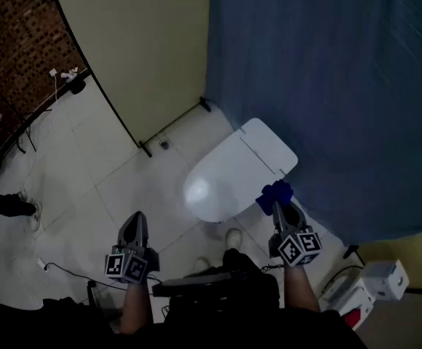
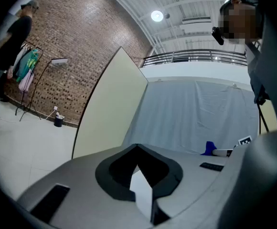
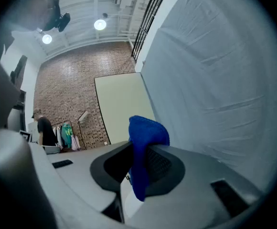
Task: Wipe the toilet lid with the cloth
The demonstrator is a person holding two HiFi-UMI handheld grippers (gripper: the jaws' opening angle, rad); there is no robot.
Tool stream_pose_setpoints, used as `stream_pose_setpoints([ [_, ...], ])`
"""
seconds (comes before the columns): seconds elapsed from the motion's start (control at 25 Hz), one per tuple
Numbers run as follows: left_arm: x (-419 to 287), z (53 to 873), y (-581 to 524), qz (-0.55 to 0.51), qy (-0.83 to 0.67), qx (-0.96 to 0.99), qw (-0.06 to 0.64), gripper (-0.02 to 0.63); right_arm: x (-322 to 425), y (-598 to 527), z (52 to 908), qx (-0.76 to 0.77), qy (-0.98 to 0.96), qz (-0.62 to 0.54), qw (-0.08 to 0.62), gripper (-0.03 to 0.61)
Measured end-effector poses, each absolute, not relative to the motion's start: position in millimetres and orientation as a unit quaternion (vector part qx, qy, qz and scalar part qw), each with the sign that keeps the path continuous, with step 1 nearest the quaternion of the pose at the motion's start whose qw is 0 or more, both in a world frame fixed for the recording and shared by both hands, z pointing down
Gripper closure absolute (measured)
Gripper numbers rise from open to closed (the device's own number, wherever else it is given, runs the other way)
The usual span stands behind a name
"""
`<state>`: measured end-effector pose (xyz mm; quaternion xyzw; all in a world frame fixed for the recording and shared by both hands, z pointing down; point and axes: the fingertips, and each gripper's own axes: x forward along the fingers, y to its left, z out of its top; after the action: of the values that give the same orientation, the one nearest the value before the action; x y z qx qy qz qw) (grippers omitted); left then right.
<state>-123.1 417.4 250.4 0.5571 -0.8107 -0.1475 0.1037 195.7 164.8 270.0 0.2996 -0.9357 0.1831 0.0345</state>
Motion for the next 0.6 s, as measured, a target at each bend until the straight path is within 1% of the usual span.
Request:
stream_pose_setpoints([
  [0.2, -118.5, 256.2, 334.0, -0.136, -0.8, 0.575, 0.104, 0.623, 190.2, 97.7, 283.6, 0.304, -0.932, 0.197, 0.021, 0.517],
  [0.44, -106.2, 238.5, 222.0, -0.131, -0.771, 0.615, 0.101, 0.621, 188.2, 26.3, 301.7, 0.311, -0.925, 0.215, 0.026, 0.517],
  [0.6, -102.7, 243.4, 172.6, -0.098, -0.75, 0.647, 0.095, 0.623, 180.8, 3.3, 312.8, 0.315, -0.923, 0.219, 0.037, 0.517],
])
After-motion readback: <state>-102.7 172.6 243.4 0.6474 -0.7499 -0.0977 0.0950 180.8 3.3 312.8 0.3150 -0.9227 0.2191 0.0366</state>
